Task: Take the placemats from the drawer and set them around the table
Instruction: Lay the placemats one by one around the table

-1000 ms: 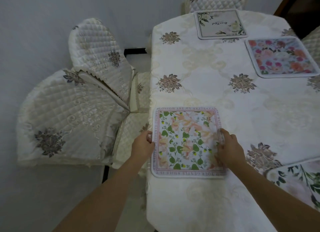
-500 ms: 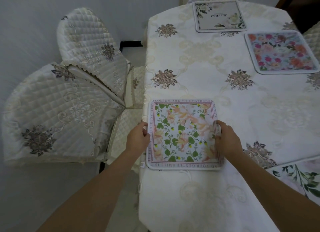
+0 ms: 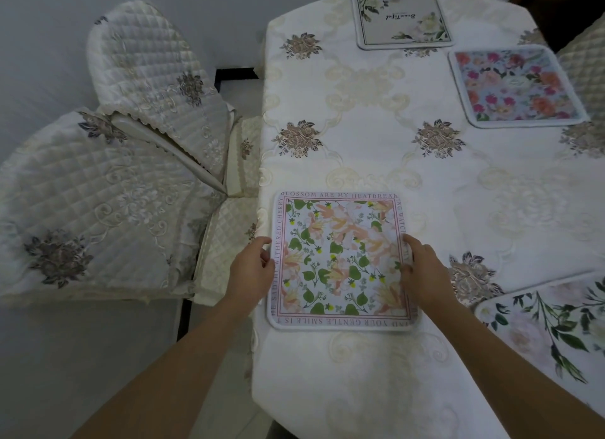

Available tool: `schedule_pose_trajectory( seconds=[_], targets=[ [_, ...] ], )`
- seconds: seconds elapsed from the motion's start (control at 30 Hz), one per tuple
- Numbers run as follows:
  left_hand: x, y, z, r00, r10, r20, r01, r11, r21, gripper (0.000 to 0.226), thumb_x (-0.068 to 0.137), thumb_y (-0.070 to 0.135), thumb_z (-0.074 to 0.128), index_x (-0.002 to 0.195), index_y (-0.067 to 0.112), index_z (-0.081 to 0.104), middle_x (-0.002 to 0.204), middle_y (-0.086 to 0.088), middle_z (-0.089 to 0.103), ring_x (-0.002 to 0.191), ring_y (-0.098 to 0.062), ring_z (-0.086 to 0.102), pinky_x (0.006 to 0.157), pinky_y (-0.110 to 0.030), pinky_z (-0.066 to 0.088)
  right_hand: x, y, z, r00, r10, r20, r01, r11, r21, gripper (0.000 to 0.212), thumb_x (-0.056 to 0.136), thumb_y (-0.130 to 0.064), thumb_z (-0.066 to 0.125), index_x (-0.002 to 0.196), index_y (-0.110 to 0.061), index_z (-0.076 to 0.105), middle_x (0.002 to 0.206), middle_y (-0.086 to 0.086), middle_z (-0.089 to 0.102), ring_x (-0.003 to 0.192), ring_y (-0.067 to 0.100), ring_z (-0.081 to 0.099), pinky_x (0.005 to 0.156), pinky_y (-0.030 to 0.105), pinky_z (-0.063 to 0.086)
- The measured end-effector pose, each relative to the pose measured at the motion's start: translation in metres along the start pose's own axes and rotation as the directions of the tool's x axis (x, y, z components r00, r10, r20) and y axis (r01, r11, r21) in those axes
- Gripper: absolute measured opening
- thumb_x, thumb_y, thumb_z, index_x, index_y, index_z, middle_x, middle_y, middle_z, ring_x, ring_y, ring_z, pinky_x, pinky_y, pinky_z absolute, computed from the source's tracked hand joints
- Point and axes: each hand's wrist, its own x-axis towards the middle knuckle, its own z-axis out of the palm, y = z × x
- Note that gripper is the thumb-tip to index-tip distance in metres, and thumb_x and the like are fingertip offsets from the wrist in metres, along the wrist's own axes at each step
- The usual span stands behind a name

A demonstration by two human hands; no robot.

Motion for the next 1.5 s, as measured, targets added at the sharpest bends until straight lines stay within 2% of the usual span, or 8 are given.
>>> schedule_pose_trajectory(
  seconds=[0.13, 0.37, 0.5, 0.6, 0.7, 0.93, 1.07, 1.5],
  targets=[
    [-0.007, -0.005, 0.003, 1.000, 0.008, 0.015, -0.008, 1.000, 0.014, 0.034, 0.092, 0.010, 0.062, 0.123, 0.022, 0.058, 0.083, 0.006, 0.060, 0.074, -0.011, 0.061, 0.067, -0.027, 0.053, -0.006, 0.005, 0.003, 1.000, 0.000, 0.016, 0.000, 0.999, -0.045, 0.061, 0.093, -0.004, 0.051, 0.149, -0.021, 0.032, 0.120, 0.012, 0.049, 0.080, 0.022, 0.053, 0.068, 0.035, 0.046],
    [-0.010, -0.008, 0.011, 1.000, -0.022, 0.006, 0.022, 0.999, 0.035, 0.034, 0.092, 0.008, 0.060, 0.124, 0.019, 0.057, 0.083, 0.003, 0.059, 0.075, -0.012, 0.059, 0.064, -0.025, 0.046, -0.005, 0.004, 0.007, 1.000, 0.008, 0.021, -0.006, 0.996, -0.092, 0.064, 0.092, -0.003, 0.050, 0.149, -0.023, 0.031, 0.126, 0.012, 0.046, 0.081, 0.028, 0.058, 0.065, 0.038, 0.050],
    [-0.010, -0.007, 0.012, 0.999, -0.028, 0.014, 0.027, 0.997, 0.065, 0.032, 0.092, 0.009, 0.058, 0.122, 0.019, 0.056, 0.081, 0.004, 0.058, 0.071, -0.009, 0.057, 0.058, -0.021, 0.042, -0.006, 0.001, 0.007, 1.000, 0.006, 0.009, -0.005, 0.993, -0.115, 0.067, 0.087, -0.002, 0.054, 0.148, -0.020, 0.034, 0.125, 0.013, 0.045, 0.099, 0.031, 0.054, 0.075, 0.041, 0.051],
    [-0.007, -0.004, 0.011, 0.999, -0.011, 0.036, 0.007, 0.992, 0.124, 0.022, 0.091, 0.019, 0.062, 0.111, 0.020, 0.055, 0.083, 0.005, 0.057, 0.072, -0.011, 0.057, 0.062, -0.028, 0.048, -0.006, 0.000, 0.010, 0.998, -0.018, -0.053, 0.012, 0.994, -0.112, 0.063, 0.084, 0.001, 0.052, 0.143, -0.017, 0.041, 0.124, 0.014, 0.043, 0.114, 0.031, 0.042, 0.084, 0.045, 0.048],
    [-0.004, -0.004, 0.011, 0.998, -0.015, 0.059, 0.005, 0.987, 0.162, 0.022, 0.090, 0.025, 0.064, 0.109, 0.021, 0.054, 0.086, 0.004, 0.058, 0.076, -0.014, 0.059, 0.070, -0.036, 0.052, -0.005, -0.001, 0.011, 0.999, -0.022, -0.048, 0.017, 0.994, -0.104, 0.065, 0.083, 0.003, 0.052, 0.144, -0.017, 0.041, 0.123, 0.013, 0.042, 0.113, 0.030, 0.041, 0.083, 0.044, 0.048],
    [0.003, 0.000, 0.008, 0.992, -0.039, 0.117, 0.011, 0.972, 0.234, 0.027, 0.090, 0.023, 0.065, 0.110, 0.016, 0.049, 0.087, -0.001, 0.061, 0.077, -0.018, 0.061, 0.067, -0.036, 0.052, -0.003, 0.002, 0.010, 0.999, -0.034, -0.025, 0.033, 0.999, -0.041, 0.069, 0.080, 0.005, 0.054, 0.145, -0.016, 0.041, 0.124, 0.013, 0.041, 0.113, 0.029, 0.042, 0.083, 0.045, 0.050],
    [0.010, 0.007, 0.004, 0.985, -0.040, 0.166, -0.013, 0.952, 0.305, 0.029, 0.090, 0.022, 0.066, 0.109, 0.013, 0.046, 0.097, -0.005, 0.064, 0.084, -0.024, 0.064, 0.073, -0.041, 0.055, -0.002, 0.004, 0.008, 0.999, -0.053, -0.004, 0.053, 0.998, -0.045, 0.072, 0.080, 0.003, 0.057, 0.147, -0.015, 0.039, 0.125, 0.013, 0.041, 0.112, 0.029, 0.043, 0.082, 0.044, 0.051],
    [0.005, 0.004, 0.009, 0.995, -0.042, 0.096, 0.007, 0.941, 0.339, 0.031, 0.089, 0.030, 0.065, 0.110, 0.014, 0.048, 0.097, -0.004, 0.059, 0.079, -0.022, 0.061, 0.066, -0.039, 0.053, -0.001, 0.004, 0.013, 0.992, -0.065, -0.108, 0.061, 0.997, -0.042, 0.061, 0.082, 0.000, 0.054, 0.140, -0.015, 0.048, 0.126, 0.016, 0.044, 0.114, 0.033, 0.044, 0.085, 0.045, 0.048]
  ],
)
